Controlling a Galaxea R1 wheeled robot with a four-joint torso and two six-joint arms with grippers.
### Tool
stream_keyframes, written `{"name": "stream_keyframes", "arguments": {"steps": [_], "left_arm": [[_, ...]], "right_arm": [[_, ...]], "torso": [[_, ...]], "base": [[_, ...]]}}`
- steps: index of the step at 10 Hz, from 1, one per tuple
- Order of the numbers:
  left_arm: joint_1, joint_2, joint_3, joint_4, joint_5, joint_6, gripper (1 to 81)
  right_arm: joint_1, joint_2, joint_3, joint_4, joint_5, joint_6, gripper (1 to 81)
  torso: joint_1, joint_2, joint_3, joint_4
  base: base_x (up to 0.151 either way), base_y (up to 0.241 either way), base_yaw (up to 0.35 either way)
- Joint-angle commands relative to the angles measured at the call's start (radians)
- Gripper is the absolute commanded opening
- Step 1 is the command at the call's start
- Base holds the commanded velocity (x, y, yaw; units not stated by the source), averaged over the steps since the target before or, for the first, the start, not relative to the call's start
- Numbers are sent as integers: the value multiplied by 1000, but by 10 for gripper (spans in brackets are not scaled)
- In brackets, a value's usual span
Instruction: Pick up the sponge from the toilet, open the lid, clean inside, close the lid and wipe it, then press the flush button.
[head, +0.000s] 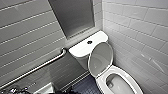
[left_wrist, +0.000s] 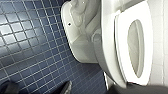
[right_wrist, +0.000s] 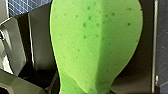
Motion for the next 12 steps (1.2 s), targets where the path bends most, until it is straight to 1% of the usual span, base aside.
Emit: {"name": "stream_keyframes", "arguments": {"steps": [1, 3, 4, 6, 7, 8, 11, 12], "left_arm": [[-173, -33, 3, -209, -58, -5, 811], [-230, -12, 2, -276, -72, -5, 811], [-259, -10, -1, -307, -73, -7, 811], [-305, -7, -6, -433, -112, -7, 811], [-320, 0, -6, -462, -136, -7, 811], [-336, 16, -7, -462, -152, -7, 811], [-376, 80, -38, -465, -156, -8, 811], [-385, 105, -56, -464, -156, -25, 811]], "right_arm": [[-43, 53, -68, -30, -7, 6, 10], [-43, 99, -130, -30, -7, 4, 10], [-43, 107, -139, -30, -7, 4, 10], [-39, 109, -141, -30, 0, 4, 10], [-37, 107, -142, -29, 0, 4, 10], [-39, 107, -144, -29, 0, 4, 10], [-39, 107, -144, -29, 0, 4, 10], [-39, 105, -145, -29, 0, 4, 10]], "torso": [[0, 0, 0, 0], [0, 0, 0, 0], [0, 0, 0, 0], [0, 0, 0, 0], [0, 0, 0, 0], [0, 0, 0, 0], [0, 0, 0, 0], [0, 0, 0, 0]], "base": [[0, 0, 0], [0, 0, 0], [0, 0, 0], [0, 0, 0], [0, 0, 0], [0, 0, 0], [0, 0, 0], [0, 0, 0]]}}
